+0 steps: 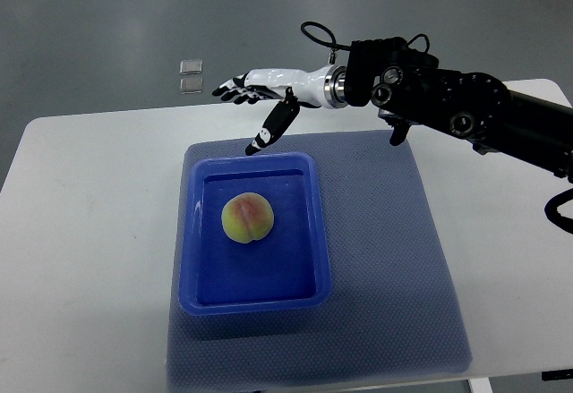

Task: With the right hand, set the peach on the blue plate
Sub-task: 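Open the right hand to release the peach and withdraw upward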

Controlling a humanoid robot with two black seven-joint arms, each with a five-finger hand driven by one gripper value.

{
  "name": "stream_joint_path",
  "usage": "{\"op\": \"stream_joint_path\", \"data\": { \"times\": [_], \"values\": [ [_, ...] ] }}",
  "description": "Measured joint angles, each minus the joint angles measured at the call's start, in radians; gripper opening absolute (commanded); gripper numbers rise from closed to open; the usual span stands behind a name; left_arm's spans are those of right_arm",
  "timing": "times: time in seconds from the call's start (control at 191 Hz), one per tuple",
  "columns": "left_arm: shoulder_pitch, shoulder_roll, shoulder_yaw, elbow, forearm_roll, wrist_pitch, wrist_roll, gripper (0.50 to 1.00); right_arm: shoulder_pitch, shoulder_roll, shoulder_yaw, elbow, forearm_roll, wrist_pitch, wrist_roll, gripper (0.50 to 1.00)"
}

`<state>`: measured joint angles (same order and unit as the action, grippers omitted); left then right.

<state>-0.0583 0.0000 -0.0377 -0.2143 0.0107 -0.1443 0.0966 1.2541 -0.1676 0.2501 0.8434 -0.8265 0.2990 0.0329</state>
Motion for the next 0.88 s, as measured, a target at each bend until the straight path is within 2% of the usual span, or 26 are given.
{"op": "stream_joint_path", "data": {
  "times": [0.173, 0.366, 0.435, 0.524, 0.665, 0.749, 0.88],
  "values": [
    [0.0, 0.0, -0.001, -0.002, 0.0, 0.0, 0.0, 1.0, -0.209, -0.077, 0.394, 0.0, 0.067, 0.0, 0.058, 0.932],
    [0.0, 0.0, 0.0, -0.003, 0.0, 0.0, 0.0, 1.0, -0.44, -0.028, 0.724, -0.009, 0.267, -0.029, 0.102, 0.932],
    [0.0, 0.0, 0.001, -0.003, 0.0, 0.002, 0.0, 1.0, -0.504, -0.003, 0.779, -0.025, 0.346, -0.048, 0.129, 0.932],
    [0.0, 0.0, 0.001, -0.002, 0.0, 0.004, 0.0, 1.0, -0.551, 0.013, 0.815, -0.073, 0.437, -0.053, 0.197, 0.932],
    [0.0, 0.0, 0.002, 0.0, 0.0, 0.007, 0.0, 1.0, -0.572, 0.066, 0.828, -0.225, 0.519, -0.039, 0.301, 0.932],
    [0.0, 0.0, 0.002, 0.003, 0.0, 0.008, 0.0, 1.0, -0.57, 0.084, 0.832, -0.285, 0.54, -0.017, 0.324, 0.932],
    [0.0, 0.0, 0.003, 0.007, 0.0, 0.008, 0.0, 1.0, -0.57, 0.093, 0.833, -0.305, 0.601, 0.01, 0.332, 0.932]
  ]
}}
